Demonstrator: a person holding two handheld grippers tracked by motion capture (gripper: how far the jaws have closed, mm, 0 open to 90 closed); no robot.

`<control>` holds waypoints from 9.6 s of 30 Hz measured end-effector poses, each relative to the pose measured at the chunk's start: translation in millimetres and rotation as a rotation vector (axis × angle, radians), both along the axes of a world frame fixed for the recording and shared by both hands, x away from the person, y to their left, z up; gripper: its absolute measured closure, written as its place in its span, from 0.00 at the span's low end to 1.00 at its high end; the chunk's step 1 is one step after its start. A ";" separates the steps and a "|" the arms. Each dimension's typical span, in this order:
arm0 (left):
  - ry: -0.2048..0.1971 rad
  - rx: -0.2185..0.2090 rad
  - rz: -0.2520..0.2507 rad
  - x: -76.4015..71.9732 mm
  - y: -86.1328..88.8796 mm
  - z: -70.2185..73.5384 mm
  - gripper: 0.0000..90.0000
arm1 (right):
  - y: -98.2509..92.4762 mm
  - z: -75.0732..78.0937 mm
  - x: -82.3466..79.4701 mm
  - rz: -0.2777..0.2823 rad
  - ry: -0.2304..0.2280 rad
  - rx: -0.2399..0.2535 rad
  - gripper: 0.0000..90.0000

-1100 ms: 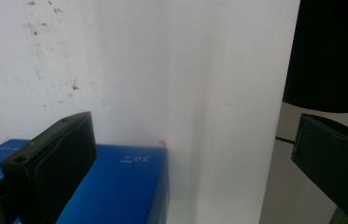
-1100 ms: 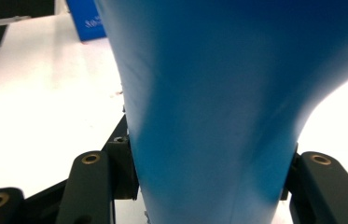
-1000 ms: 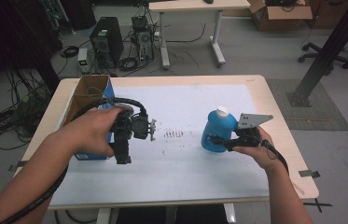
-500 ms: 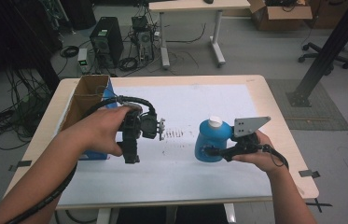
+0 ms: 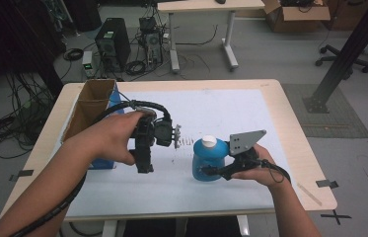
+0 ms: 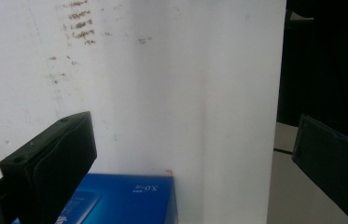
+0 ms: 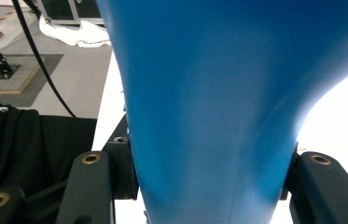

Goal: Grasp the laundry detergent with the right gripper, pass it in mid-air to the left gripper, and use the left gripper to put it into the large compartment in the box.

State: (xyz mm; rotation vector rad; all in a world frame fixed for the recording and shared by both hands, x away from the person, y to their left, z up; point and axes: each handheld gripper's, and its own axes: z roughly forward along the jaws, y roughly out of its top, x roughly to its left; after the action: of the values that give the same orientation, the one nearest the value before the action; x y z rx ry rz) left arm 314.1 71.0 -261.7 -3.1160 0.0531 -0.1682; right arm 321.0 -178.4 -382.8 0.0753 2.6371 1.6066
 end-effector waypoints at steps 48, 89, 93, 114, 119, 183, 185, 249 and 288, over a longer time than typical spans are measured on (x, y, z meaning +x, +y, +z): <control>0.029 -0.051 -0.017 0.7 -11.6 -1.7 0.00 | 99.1 -22.9 3.4 0.052 0.012 0.017 0.50; -0.013 -0.041 -0.015 -1.6 -17.8 -1.0 0.23 | 112.0 -13.0 4.0 0.029 0.004 0.045 0.50; -0.012 -0.046 -0.015 -0.7 -16.6 -0.7 0.26 | 112.1 -12.9 4.6 0.027 0.005 0.044 0.50; -0.025 -0.024 -0.013 -0.8 -19.1 -2.7 0.35 | 113.5 -12.3 6.0 0.028 0.002 0.043 0.50; -0.035 -0.024 -0.012 -2.0 -19.0 -2.1 0.38 | 113.4 -12.0 5.2 0.028 0.010 0.047 0.50; -0.015 0.062 0.082 6.4 -33.2 24.5 0.43 | 37.8 8.0 -10.0 -0.107 0.031 0.284 0.00; -0.020 0.067 0.104 8.0 -33.4 26.5 0.42 | 27.5 11.3 -10.1 -0.126 0.026 0.278 0.00; -0.033 -0.051 1.167 77.1 124.1 185.2 0.42 | -64.0 113.0 30.0 -0.138 -0.035 -0.490 0.03; -0.007 -0.085 1.555 106.4 191.9 144.1 0.42 | -56.6 133.6 29.6 -0.098 0.016 -0.644 0.03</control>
State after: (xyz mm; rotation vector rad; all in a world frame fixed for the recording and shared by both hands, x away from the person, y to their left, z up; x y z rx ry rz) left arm 420.4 262.8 -117.6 -2.2612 -2.1587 -0.1093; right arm 350.6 -234.9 -249.2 0.1825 2.9585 0.6730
